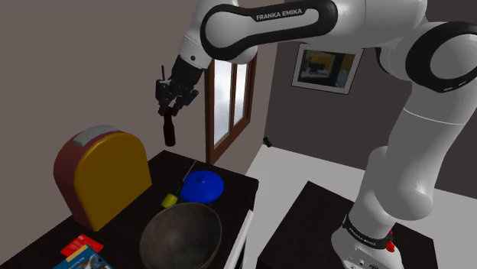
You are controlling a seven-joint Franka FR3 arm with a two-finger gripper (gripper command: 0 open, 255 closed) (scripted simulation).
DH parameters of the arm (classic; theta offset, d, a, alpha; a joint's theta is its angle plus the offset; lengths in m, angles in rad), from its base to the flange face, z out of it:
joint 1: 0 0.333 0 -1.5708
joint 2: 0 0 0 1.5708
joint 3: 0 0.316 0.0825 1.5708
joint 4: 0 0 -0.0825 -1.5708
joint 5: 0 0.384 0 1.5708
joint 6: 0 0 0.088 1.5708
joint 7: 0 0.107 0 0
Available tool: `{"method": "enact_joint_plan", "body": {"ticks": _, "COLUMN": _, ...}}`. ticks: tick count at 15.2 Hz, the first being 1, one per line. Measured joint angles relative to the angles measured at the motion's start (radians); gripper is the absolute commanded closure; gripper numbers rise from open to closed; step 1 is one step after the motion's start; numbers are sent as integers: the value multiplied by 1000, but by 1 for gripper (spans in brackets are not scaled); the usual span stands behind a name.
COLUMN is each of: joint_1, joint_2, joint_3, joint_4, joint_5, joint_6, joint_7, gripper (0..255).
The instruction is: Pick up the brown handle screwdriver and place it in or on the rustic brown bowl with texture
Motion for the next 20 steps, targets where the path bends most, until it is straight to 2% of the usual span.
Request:
{"method": "enact_joint_plan", "body": {"ticks": 4, "joint_1": 24, "joint_2": -62, "joint_3": 25, "joint_4": -60, "joint_5": -10, "joint_6": 8, "joint_7": 55, "gripper": 255}}
{"method": "enact_joint_plan", "body": {"ticks": 9, "joint_1": 62, "joint_2": -178, "joint_3": 74, "joint_4": -195, "joint_5": -14, "joint_6": 43, "joint_7": 143, "gripper": 255}}
{"method": "enact_joint_plan", "body": {"ticks": 20, "joint_1": 142, "joint_2": -335, "joint_3": 234, "joint_4": -332, "joint_5": -43, "joint_6": 62, "joint_7": 399, "gripper": 255}}
